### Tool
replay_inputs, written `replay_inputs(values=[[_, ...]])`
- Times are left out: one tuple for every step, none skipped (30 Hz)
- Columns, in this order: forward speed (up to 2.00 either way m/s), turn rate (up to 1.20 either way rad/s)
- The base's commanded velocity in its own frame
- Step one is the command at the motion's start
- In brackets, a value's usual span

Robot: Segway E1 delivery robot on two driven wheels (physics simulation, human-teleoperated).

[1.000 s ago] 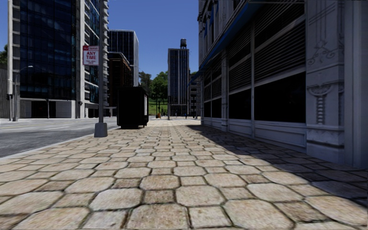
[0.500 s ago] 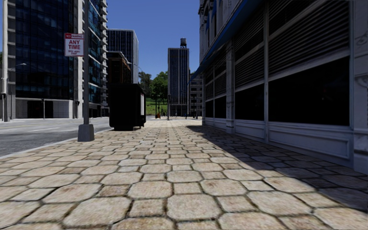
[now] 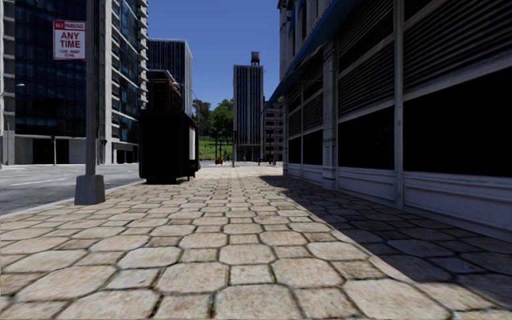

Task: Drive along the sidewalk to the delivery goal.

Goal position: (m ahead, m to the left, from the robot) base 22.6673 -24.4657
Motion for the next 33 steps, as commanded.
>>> replay_inputs(values=[[2.00, 0.00], [2.00, 0.00], [2.00, 0.00], [2.00, 0.00], [2.00, 0.00], [2.00, 0.00], [2.00, 0.00], [2.00, 0.00], [2.00, 0.00], [2.00, 0.00], [2.00, 0.00], [2.00, 0.00], [2.00, 0.00], [2.00, 0.00], [2.00, 0.00], [2.00, 0.00], [2.00, 0.00], [2.00, 0.00], [2.00, 0.00], [2.00, 0.00], [2.00, 0.00], [2.00, 0.00], [2.00, 0.00], [2.00, 0.00], [2.00, 0.00], [2.00, 0.00], [2.00, 0.00], [2.00, 0.00], [2.00, -0.10], [2.00, -0.17], [2.00, -0.17], [2.00, -0.20], [2.00, -0.21]])
